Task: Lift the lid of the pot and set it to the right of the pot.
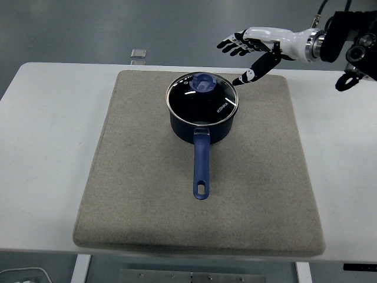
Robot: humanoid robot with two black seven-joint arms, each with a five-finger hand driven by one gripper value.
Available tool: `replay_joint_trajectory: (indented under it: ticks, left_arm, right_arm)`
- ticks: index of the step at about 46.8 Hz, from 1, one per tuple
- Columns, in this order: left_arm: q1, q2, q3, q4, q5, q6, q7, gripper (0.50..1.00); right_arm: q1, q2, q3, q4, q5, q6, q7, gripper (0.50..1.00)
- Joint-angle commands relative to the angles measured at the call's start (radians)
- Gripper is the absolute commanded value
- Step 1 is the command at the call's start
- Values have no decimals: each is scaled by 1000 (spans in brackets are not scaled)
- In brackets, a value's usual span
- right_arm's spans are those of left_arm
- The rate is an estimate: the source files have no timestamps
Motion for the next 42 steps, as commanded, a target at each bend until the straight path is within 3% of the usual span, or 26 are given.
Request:
replay_joint_trajectory:
  ticks: [1,22,42]
  left_arm:
    - [0,0,0,0,0,0,0,1000]
    - [0,0,0,0,0,0,0,1000]
    - [0,0,0,0,0,0,0,1000]
  right_arm:
    - [36,25,-46,0,-15,-14,-2,911]
    - [85,163,-163,-60,-92,-40,-3,907]
    - [84,179,-192,-72,-104,-77,-5,866]
